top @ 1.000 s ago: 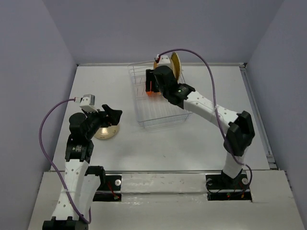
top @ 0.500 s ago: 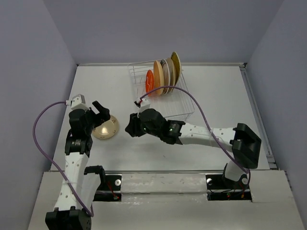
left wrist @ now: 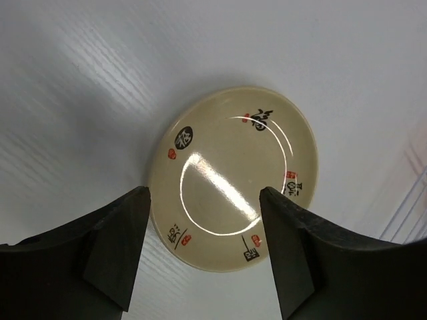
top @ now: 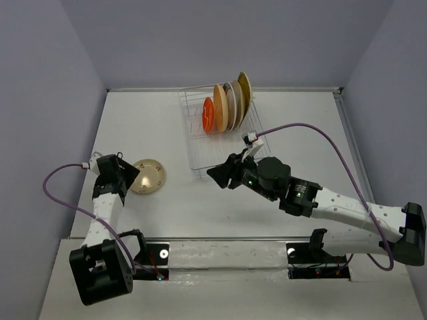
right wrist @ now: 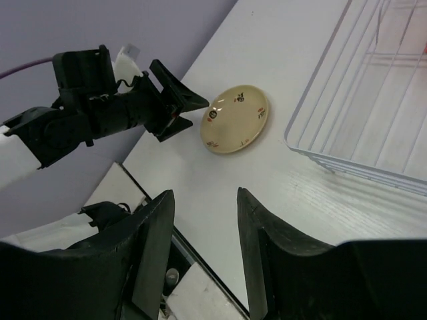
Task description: Load the plates into the dish rack
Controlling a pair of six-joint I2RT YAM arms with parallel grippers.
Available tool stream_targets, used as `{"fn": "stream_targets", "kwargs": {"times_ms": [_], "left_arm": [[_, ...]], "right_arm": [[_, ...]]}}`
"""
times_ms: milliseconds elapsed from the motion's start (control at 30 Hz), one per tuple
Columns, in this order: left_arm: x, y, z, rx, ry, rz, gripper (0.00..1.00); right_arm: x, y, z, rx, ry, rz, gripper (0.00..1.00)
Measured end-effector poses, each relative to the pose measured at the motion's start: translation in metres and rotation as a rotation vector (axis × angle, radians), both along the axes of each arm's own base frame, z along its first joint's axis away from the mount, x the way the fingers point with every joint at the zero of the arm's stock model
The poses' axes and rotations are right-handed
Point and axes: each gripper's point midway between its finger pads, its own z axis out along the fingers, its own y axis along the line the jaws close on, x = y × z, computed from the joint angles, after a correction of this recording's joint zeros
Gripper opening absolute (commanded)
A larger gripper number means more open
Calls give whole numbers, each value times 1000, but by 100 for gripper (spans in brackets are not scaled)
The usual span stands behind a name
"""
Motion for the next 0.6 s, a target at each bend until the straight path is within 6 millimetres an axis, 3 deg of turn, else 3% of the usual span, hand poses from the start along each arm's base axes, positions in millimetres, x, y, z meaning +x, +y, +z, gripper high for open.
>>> {"fn": "stream_targets", "kwargs": {"times_ms": [67,267,333,433,467,500,600], "left_arm": [[-3,2,-7,-10,10,34,62],[-23,-1,-46,-58,52,108,55],[-19,-1,-48,-71,19,125,51],[-13,-2,-50,-88,-14,135,32],[-10,-3,-51,-95,-28,135,16],[-9,-3,-53,-103,-33,138,6],[3,-7,-48,-136,-98,124,5]], "right_arm": [[-3,-10,5,13,-17,-6,49],[-5,-20,20,38,-56,-12,50],[-5,-20,19,29,-63,-12,50],[-4,-20,17,17,-67,-13,50],[-3,-20,16,11,-69,-14,50],[-3,-19,14,5,-69,-13,50],[-1,-15,5,-23,-65,-8,59]]}}
